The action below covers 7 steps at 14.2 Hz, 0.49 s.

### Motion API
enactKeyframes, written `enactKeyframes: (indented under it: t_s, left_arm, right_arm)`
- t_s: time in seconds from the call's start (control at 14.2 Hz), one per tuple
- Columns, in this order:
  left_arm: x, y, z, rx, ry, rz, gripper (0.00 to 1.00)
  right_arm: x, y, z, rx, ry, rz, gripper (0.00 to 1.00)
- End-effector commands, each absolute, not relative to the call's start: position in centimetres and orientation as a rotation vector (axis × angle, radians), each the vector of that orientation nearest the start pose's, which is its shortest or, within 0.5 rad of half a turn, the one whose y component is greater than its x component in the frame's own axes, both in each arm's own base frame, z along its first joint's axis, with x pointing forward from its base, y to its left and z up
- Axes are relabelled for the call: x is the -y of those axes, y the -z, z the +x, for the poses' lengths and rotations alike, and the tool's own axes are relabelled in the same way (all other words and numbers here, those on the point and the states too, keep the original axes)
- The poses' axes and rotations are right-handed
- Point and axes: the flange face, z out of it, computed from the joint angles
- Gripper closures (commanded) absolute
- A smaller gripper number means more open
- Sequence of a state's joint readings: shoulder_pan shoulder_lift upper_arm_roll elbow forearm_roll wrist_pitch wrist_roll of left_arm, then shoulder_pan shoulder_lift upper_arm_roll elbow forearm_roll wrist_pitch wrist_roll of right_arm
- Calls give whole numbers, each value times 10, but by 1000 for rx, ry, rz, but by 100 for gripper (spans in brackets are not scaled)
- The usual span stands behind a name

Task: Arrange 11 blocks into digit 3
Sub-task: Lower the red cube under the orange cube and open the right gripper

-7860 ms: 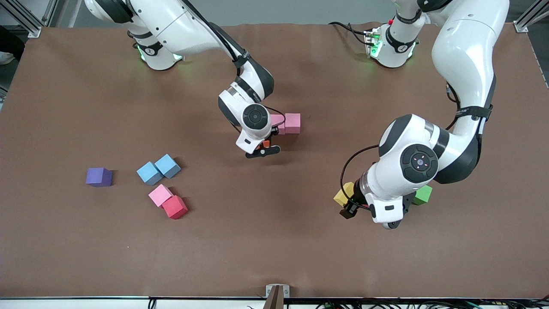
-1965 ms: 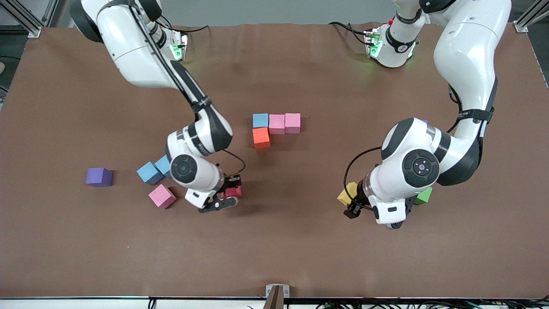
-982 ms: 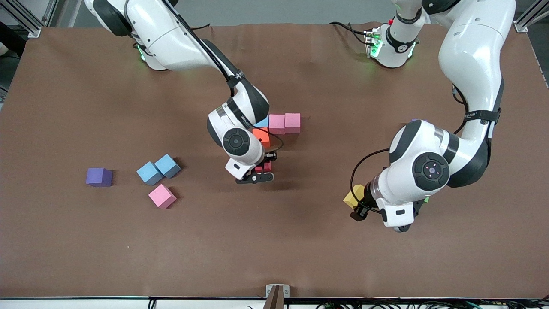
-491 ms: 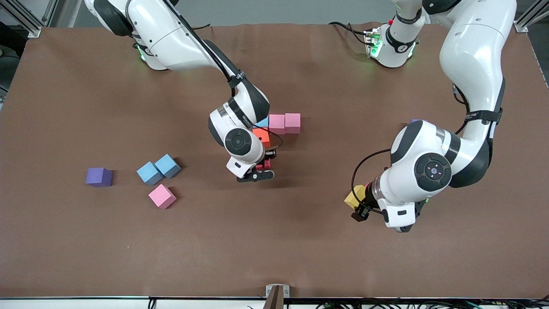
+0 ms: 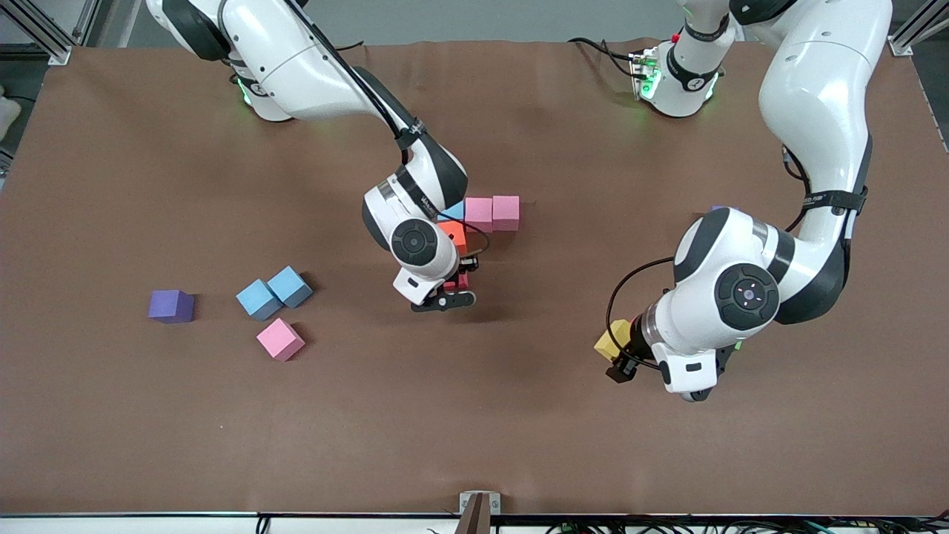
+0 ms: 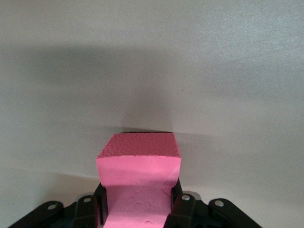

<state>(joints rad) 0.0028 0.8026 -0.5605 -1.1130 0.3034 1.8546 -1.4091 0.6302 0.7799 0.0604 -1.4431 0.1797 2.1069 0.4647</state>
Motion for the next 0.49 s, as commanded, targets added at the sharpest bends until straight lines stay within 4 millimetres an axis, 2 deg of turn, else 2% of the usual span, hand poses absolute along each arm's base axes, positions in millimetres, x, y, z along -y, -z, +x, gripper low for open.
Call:
enactKeyframes:
  t_s: [0.0,0.42]
  left_arm:
    - [255,-387,708,1422,-82,-2905,99]
    - [259,-384,706,1403,-93,-2910,99]
  right_arm:
    - [-450,-226,532,163,-312,-3031,72]
    - [-451,-226,529,187,-298,-3045,72]
